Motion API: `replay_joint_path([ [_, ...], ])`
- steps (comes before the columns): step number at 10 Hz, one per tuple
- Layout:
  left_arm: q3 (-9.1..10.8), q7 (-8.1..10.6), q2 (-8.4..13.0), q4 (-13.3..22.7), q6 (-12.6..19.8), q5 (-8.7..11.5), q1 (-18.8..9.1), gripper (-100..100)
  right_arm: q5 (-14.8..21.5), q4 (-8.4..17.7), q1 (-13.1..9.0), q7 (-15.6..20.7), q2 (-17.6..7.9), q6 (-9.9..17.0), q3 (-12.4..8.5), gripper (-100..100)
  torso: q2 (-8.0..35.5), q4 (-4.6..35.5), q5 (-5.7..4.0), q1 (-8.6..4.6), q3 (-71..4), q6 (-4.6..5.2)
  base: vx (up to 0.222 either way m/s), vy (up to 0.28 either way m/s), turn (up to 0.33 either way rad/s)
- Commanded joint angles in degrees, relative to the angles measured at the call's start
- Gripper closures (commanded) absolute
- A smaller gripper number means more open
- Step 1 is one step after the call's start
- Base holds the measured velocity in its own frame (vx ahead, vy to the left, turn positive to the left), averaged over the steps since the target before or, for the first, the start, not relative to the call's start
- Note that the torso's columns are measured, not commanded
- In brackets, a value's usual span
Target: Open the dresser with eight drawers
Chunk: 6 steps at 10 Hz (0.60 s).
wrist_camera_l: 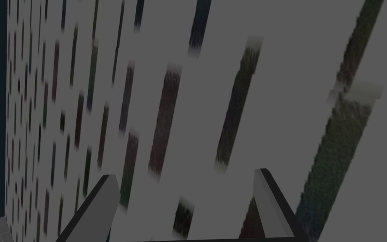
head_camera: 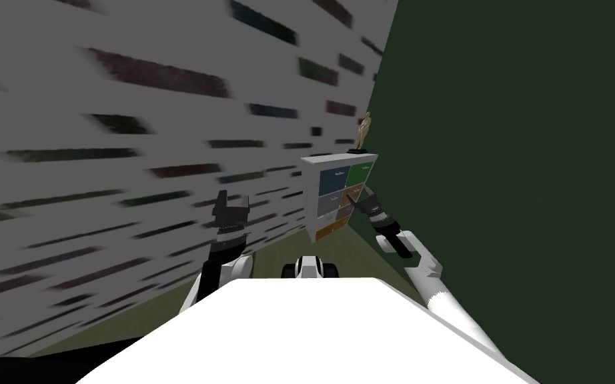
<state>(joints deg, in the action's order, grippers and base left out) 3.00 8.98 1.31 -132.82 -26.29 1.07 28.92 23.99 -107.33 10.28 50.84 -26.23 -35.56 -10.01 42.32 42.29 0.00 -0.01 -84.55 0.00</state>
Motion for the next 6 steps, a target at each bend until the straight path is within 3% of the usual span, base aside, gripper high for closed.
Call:
replay_joint_path([
  [1, 0.00, 0.00, 0.0, 0.0, 0.0, 0.0, 0.0, 0, 1.3, 2.4, -1.3, 3.7, -1.4, -0.3, -0.8, -100, 0.0, 0.0, 0.01, 0.05, 0.0, 0.00, 0.050, 0.095, -0.025],
  [2, 0.00, 0.00, 0.0, 0.0, 0.0, 0.0, 0.0, 0, 2.5, 4.4, -2.4, 5.9, -2.5, -0.4, -1.4, -100, 0.0, 0.0, 0.01, 0.01, 0.0, 0.00, 0.053, 0.092, -0.044],
  [3, 0.00, 0.00, 0.0, 0.0, 0.0, 0.0, 0.0, 0, 2.5, 4.4, -2.4, 6.5, -2.5, -0.4, -1.4, -100, 0.0, 0.0, 0.00, -0.01, 0.0, 0.00, 0.049, 0.077, -0.018],
  [6, 0.00, 0.00, 0.0, 0.0, 0.0, 0.0, 0.0, 0, 4.9, 8.3, -4.5, 11.5, -4.8, -0.5, -2.6, -100, 0.0, 0.0, 0.00, -0.01, 0.0, 0.00, 0.059, 0.094, -0.031],
])
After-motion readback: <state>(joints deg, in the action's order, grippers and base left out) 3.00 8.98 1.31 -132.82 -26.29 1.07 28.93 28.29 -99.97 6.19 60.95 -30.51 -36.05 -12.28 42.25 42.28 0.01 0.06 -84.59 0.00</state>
